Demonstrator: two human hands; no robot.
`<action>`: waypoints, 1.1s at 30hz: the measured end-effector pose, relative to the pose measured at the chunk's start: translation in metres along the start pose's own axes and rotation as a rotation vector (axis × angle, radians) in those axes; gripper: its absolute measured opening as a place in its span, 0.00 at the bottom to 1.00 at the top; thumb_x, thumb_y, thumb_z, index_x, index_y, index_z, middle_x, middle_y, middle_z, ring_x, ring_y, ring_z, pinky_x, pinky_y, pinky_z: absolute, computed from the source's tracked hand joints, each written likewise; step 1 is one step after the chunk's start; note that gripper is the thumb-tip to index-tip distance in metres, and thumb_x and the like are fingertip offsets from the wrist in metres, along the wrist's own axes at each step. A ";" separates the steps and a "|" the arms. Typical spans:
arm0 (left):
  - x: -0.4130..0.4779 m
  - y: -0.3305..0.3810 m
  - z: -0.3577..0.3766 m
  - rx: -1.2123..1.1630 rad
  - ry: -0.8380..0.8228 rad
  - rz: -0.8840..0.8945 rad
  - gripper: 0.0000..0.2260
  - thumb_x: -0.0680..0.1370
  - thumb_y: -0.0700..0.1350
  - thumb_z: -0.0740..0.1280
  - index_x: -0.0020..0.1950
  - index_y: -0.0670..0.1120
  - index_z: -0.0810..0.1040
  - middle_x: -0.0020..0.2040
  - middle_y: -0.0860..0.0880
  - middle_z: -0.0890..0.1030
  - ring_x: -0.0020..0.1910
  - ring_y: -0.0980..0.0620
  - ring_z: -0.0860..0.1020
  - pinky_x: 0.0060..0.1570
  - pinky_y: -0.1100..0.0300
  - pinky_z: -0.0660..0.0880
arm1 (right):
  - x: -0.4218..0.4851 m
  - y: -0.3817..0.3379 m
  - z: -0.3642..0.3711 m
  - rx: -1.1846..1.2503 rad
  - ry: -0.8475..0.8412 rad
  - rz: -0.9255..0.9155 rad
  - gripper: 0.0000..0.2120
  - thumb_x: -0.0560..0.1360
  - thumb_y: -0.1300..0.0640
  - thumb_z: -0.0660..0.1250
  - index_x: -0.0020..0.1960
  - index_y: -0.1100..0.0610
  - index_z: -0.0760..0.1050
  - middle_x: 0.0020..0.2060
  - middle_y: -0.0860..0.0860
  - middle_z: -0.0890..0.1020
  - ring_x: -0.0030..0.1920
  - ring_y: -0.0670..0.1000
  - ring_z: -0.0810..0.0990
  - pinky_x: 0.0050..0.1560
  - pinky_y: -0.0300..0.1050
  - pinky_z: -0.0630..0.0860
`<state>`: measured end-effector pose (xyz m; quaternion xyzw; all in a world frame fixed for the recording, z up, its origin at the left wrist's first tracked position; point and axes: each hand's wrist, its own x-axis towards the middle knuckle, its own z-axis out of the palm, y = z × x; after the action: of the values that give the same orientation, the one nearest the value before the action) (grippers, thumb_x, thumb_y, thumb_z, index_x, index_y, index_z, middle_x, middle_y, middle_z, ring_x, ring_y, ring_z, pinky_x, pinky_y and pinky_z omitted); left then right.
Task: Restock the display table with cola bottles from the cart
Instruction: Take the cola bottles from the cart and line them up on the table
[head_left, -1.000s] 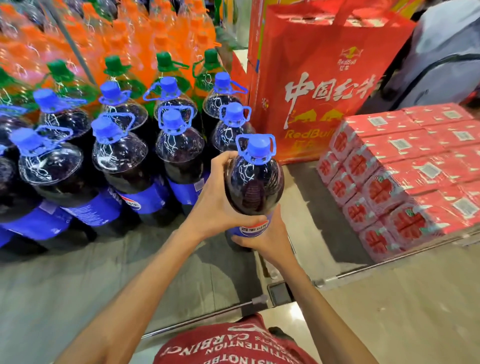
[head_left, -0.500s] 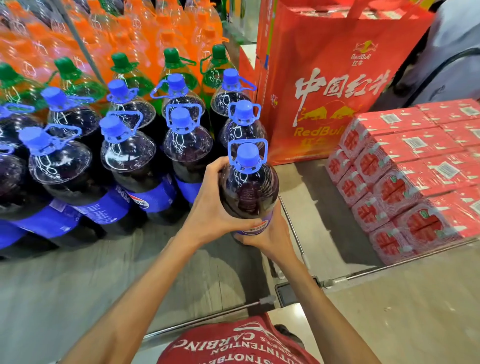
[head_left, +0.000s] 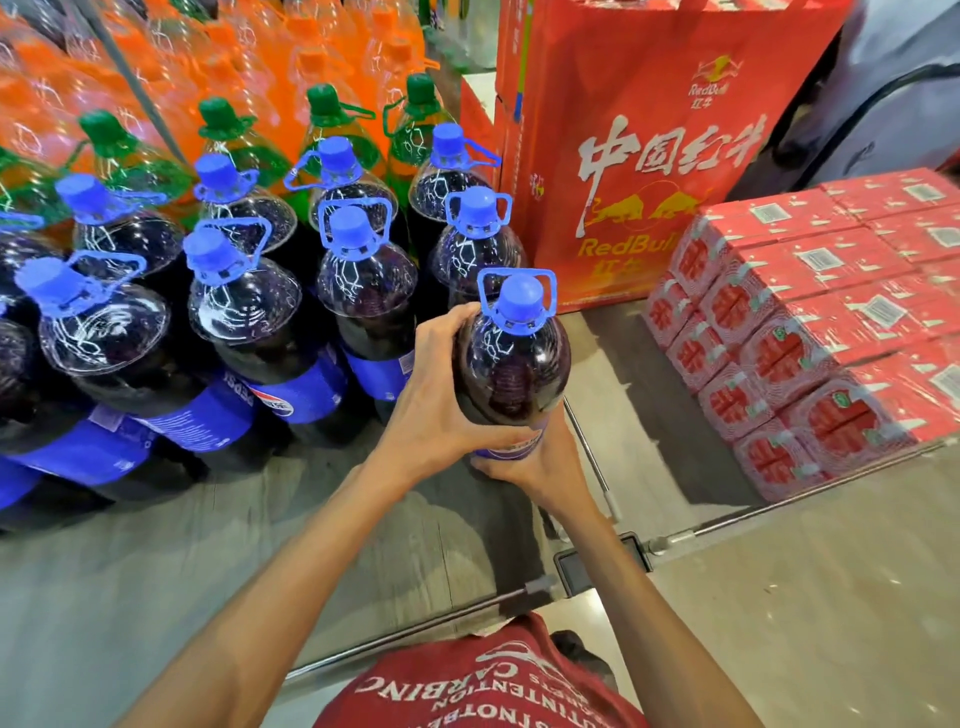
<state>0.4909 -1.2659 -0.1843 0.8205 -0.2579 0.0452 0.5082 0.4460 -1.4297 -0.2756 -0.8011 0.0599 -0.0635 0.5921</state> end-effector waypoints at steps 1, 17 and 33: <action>-0.001 0.000 0.000 0.000 -0.001 0.001 0.52 0.58 0.51 0.86 0.73 0.59 0.58 0.66 0.59 0.64 0.70 0.61 0.66 0.70 0.67 0.65 | -0.001 0.000 0.000 0.003 0.001 0.000 0.44 0.58 0.57 0.88 0.67 0.53 0.68 0.58 0.44 0.81 0.59 0.41 0.80 0.55 0.34 0.75; 0.002 -0.004 -0.003 -0.011 -0.039 -0.011 0.55 0.58 0.49 0.87 0.75 0.56 0.56 0.70 0.51 0.64 0.71 0.64 0.64 0.70 0.69 0.62 | -0.014 0.000 0.005 -0.056 0.040 0.010 0.45 0.60 0.47 0.86 0.69 0.44 0.65 0.62 0.40 0.73 0.61 0.34 0.73 0.54 0.26 0.72; -0.004 -0.019 -0.023 -0.065 -0.168 0.005 0.51 0.66 0.49 0.84 0.81 0.52 0.57 0.76 0.54 0.64 0.75 0.57 0.65 0.73 0.46 0.68 | -0.036 -0.010 0.024 -0.212 0.184 0.085 0.44 0.67 0.40 0.79 0.77 0.46 0.63 0.70 0.42 0.73 0.69 0.40 0.71 0.67 0.38 0.70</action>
<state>0.5009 -1.2377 -0.1901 0.8039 -0.3028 -0.0308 0.5110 0.4152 -1.3979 -0.2743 -0.8468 0.1542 -0.1046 0.4982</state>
